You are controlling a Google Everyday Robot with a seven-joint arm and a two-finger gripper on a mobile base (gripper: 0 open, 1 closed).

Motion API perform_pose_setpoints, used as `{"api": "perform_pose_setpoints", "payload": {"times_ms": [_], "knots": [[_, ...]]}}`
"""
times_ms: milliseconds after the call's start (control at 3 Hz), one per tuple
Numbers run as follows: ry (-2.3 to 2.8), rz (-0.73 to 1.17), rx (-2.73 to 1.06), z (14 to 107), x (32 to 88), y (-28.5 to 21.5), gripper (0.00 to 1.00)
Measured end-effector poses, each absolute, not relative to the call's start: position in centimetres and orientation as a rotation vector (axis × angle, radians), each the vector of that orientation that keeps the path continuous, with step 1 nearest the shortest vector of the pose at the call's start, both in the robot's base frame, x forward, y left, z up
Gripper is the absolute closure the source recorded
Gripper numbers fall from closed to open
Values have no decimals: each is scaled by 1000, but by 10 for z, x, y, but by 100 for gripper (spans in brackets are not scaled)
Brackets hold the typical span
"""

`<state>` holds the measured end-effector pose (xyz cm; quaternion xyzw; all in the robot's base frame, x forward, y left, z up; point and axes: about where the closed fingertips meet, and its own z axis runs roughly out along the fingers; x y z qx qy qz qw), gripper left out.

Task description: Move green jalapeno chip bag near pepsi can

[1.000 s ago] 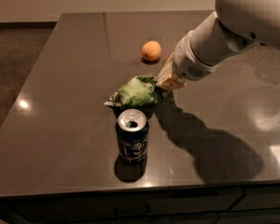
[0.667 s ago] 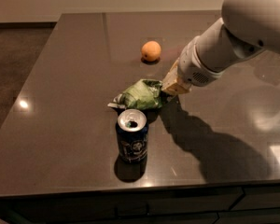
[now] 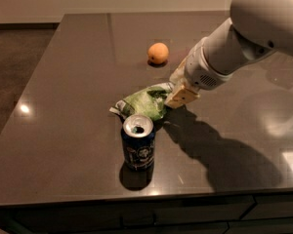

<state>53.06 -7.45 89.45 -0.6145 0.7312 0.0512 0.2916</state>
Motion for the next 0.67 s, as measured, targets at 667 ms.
{"api": "perform_pose_setpoints", "payload": {"times_ms": [667], "knots": [[1948, 136, -1641, 895, 530, -73, 0]]}}
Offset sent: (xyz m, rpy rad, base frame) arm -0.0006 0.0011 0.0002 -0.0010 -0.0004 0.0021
